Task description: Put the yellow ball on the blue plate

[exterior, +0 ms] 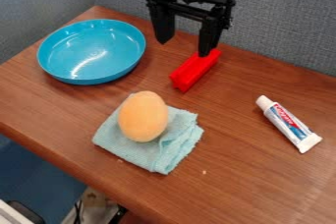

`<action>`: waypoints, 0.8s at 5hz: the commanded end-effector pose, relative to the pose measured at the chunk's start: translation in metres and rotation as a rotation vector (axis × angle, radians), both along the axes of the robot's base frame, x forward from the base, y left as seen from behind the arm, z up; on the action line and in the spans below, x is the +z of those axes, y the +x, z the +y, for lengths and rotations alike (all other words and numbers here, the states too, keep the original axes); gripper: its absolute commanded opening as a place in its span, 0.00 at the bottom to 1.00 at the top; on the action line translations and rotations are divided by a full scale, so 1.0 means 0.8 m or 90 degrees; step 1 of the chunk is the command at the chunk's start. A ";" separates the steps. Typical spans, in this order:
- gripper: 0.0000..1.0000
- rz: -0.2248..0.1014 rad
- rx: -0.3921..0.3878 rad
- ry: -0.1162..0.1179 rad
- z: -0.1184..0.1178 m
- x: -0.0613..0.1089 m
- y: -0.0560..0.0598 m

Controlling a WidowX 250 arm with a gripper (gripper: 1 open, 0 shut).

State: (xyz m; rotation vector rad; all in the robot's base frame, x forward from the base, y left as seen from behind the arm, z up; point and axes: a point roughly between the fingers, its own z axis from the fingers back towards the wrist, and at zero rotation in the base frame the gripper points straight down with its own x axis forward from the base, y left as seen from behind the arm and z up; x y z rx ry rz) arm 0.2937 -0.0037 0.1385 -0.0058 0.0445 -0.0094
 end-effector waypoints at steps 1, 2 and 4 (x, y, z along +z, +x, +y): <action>1.00 0.012 0.006 0.000 0.000 -0.008 -0.003; 1.00 0.006 0.113 0.014 0.005 -0.015 -0.022; 1.00 -0.004 0.395 0.047 0.017 -0.028 -0.059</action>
